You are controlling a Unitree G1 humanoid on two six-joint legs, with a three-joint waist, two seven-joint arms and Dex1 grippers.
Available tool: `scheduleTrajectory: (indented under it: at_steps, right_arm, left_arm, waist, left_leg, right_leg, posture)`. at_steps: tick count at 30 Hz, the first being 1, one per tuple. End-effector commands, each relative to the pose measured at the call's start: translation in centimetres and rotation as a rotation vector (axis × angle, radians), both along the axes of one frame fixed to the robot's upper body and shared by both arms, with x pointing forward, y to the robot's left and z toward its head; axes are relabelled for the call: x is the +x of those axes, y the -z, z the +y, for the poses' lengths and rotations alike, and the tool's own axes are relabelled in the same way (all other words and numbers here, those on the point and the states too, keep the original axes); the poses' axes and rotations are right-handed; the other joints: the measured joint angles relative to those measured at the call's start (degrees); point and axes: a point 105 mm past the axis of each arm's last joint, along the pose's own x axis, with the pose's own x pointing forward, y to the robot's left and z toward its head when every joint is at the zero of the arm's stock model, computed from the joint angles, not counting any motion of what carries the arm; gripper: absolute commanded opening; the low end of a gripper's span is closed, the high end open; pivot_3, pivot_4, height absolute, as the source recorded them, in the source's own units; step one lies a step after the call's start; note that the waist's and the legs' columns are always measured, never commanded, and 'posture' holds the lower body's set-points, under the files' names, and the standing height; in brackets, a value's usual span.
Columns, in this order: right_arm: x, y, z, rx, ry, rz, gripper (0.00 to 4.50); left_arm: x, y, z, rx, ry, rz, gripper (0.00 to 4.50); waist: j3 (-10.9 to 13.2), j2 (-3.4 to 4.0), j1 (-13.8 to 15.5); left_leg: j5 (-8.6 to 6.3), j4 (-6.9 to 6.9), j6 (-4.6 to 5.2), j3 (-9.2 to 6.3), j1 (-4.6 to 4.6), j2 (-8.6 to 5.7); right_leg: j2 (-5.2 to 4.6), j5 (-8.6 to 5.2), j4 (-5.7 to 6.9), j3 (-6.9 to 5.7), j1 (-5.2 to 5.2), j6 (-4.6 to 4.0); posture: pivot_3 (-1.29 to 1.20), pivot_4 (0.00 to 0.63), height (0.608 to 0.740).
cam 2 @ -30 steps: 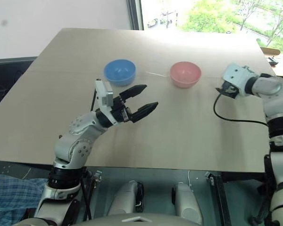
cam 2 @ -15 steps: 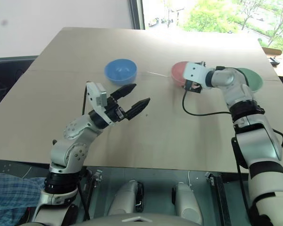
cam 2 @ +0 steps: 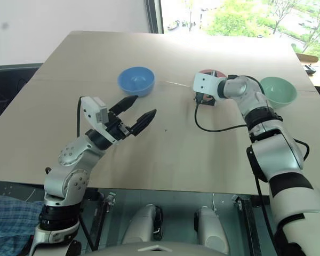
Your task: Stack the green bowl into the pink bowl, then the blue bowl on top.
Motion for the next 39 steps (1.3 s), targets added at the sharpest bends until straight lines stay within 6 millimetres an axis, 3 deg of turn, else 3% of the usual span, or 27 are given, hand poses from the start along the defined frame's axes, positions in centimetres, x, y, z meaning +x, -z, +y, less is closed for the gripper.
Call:
scheduleTrajectory:
  at_steps: [1, 10, 16, 19, 22, 25, 27, 28, 35, 39]
  right_arm:
    - [0.5, -1.4, -0.5, -0.012, 0.031, -0.025, 4.05]
    - [0.5, 0.5, -2.1, -0.066, 0.104, 0.083, 4.05]
    - [0.7, 0.3, -2.1, -0.060, 0.127, 0.089, 4.05]
    - [0.7, 0.2, -1.9, -0.054, 0.123, 0.084, 3.35]
    - [0.7, 0.2, -1.9, -0.051, 0.119, 0.087, 2.11]
    - [0.7, 0.2, -2.0, -0.052, 0.119, 0.087, 1.20]
    - [0.7, 0.2, -2.0, -0.053, 0.118, 0.088, 0.23]
    - [0.6, 0.2, -2.0, -0.054, 0.116, 0.089, 0.01]
    - [0.2, 0.6, -2.2, -0.092, 0.078, 0.100, 0.01]
    - [-1.7, -0.8, -1.4, -0.125, -0.098, 0.156, 0.01]
  left_arm:
    - [-0.9, -1.3, -0.4, -0.006, 0.005, -0.068, 4.50]
    - [-0.9, -1.1, -0.7, 0.002, 0.031, -0.054, 4.50]
    - [-0.8, -0.9, -0.9, 0.013, 0.048, -0.049, 4.50]
    - [-0.8, -0.8, -1.0, 0.024, 0.052, -0.048, 4.50]
    - [-0.7, -0.7, -1.0, 0.024, 0.056, -0.047, 4.50]
    - [-0.6, -0.7, -0.9, 0.027, 0.052, -0.048, 4.50]
    - [-0.5, -0.7, -0.8, 0.030, 0.050, -0.050, 4.50]
    - [-0.5, -0.7, -0.8, 0.030, 0.050, -0.050, 4.50]
    - [-0.6, -0.7, -1.1, 0.029, 0.061, -0.053, 4.50]
    - [-0.7, -0.6, -1.2, 0.036, 0.073, -0.053, 4.50]
  waist:
    - [0.0, 0.00, 0.0]
    - [0.0, 0.00, 0.0]
    - [0.0, 0.01, 0.0]
    - [0.0, 0.01, -0.1]
    - [0.0, 0.01, -0.1]
    - [0.0, 0.01, -0.1]
    - [0.0, 0.01, -0.1]
    - [0.0, 0.01, -0.1]
    - [0.0, 0.01, -0.1]
    - [0.0, 0.03, 0.0]
  left_leg:
    - [0.00, 0.00, 0.00, 0.00, 0.00, 0.00]
    - [0.00, -0.02, 0.00, 0.05, -0.01, 0.00]
    - [0.00, -0.02, 0.00, 0.07, -0.02, 0.00]
    - [0.00, -0.04, 0.00, 0.08, -0.02, 0.00]
    - [-0.01, -0.04, 0.02, 0.08, -0.02, 0.00]
    - [-0.01, -0.05, 0.02, 0.08, -0.02, 0.00]
    - [-0.01, -0.05, 0.02, 0.08, -0.03, 0.00]
    - [-0.01, -0.05, 0.02, 0.08, -0.02, 0.00]
    - [-0.01, -0.09, 0.01, 0.14, -0.05, 0.00]
    - [-0.01, -0.10, 0.01, 0.16, -0.06, 0.00]
  right_leg:
    - [0.00, 0.00, 0.00, 0.00, -0.01, 0.00]
    - [0.00, 0.00, 0.01, 0.04, -0.05, 0.00]
    - [0.00, 0.00, 0.01, 0.05, -0.06, 0.00]
    - [0.00, 0.00, 0.01, 0.06, -0.08, 0.00]
    - [0.00, 0.00, 0.00, 0.06, -0.08, 0.00]
    - [0.00, 0.00, 0.00, 0.06, -0.09, 0.00]
    - [0.00, 0.00, 0.00, 0.06, -0.09, 0.00]
    - [0.00, 0.00, 0.00, 0.06, -0.09, 0.00]
    - [0.00, 0.00, 0.01, 0.12, -0.17, 0.00]
    - [0.00, 0.00, -0.01, 0.14, -0.18, 0.00]
  posture:
    - [0.00, 0.150, 0.740]
    - [0.00, 0.150, 0.740]
    - [0.00, 0.150, 0.740]
    - [0.00, 0.150, 0.740]
    - [0.00, 0.150, 0.740]
    - [0.00, 0.150, 0.740]
    - [0.00, 0.150, 0.740]
    - [0.00, 0.150, 0.740]
    - [0.00, 0.150, 0.740]
    - [0.00, 0.150, 0.740]
